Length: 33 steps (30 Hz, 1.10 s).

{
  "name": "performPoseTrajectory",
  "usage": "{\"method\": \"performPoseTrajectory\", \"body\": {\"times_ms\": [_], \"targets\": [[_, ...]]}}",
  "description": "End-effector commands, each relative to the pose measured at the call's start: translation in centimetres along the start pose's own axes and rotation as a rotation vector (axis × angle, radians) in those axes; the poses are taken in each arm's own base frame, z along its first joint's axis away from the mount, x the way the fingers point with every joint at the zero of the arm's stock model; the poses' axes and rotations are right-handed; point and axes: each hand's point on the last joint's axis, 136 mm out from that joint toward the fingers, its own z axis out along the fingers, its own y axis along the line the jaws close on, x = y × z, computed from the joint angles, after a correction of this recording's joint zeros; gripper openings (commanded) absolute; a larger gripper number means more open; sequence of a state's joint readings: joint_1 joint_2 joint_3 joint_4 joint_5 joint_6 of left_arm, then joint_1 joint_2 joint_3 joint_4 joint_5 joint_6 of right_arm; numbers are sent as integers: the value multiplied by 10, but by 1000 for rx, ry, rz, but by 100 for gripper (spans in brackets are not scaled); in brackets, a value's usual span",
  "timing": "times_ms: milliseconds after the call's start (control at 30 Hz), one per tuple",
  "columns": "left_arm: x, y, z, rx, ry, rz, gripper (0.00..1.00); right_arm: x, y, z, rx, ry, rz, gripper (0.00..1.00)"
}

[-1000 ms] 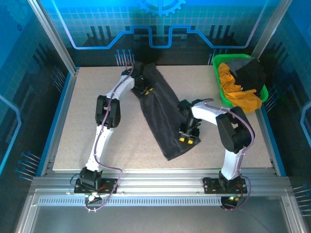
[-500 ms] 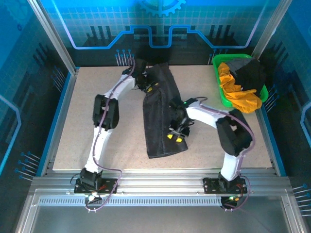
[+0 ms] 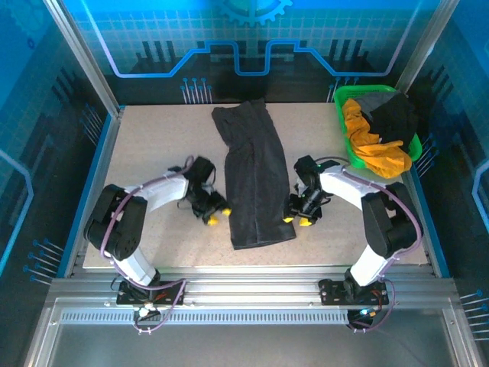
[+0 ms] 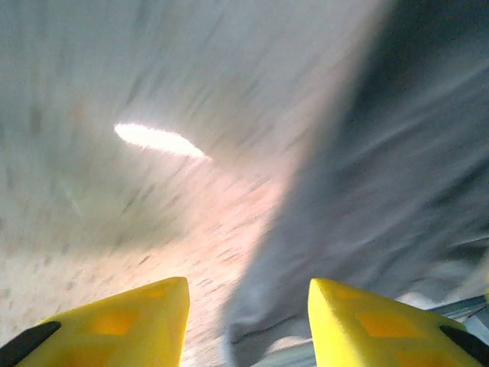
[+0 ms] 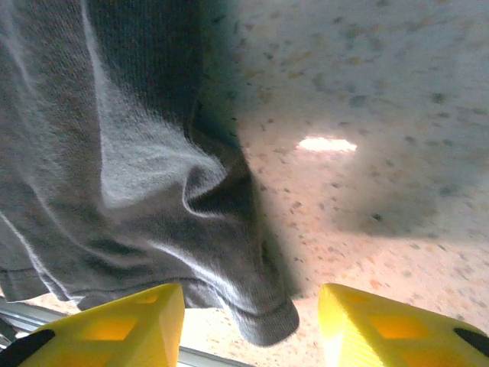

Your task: Fold and stack the t-shirts

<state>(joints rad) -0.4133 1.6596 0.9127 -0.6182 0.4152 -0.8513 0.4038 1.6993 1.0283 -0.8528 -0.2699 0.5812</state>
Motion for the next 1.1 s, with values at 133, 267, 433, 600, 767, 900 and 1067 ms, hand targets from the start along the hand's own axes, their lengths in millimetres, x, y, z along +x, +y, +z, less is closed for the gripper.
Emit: {"method": "performPoseTrajectory", "body": {"times_ms": [133, 267, 433, 600, 767, 900, 1067], "targets": [[61, -16, 30, 58, 134, 38, 47, 18, 0, 33, 22, 90, -29, 43], [69, -19, 50, 29, 163, 44, 44, 21, 1, 31, 16, 76, -9, 35], [62, -18, 68, -3, 151, 56, 33, 27, 6, 27, 17, 70, -4, 17], [56, -3, 54, -82, 74, 80, 0, 38, 8, 22, 17, 64, -6, 6], [80, 19, 37, -54, 103, 25, 0, 59, 18, 22, -2, 101, -12, 1], [105, 36, 33, 10, 160, -40, 0, 78, 26, 28, 4, 154, -23, 0], [112, 40, 32, 95, 150, -88, 0, 88, 28, 31, 0, 174, -9, 0]]}}
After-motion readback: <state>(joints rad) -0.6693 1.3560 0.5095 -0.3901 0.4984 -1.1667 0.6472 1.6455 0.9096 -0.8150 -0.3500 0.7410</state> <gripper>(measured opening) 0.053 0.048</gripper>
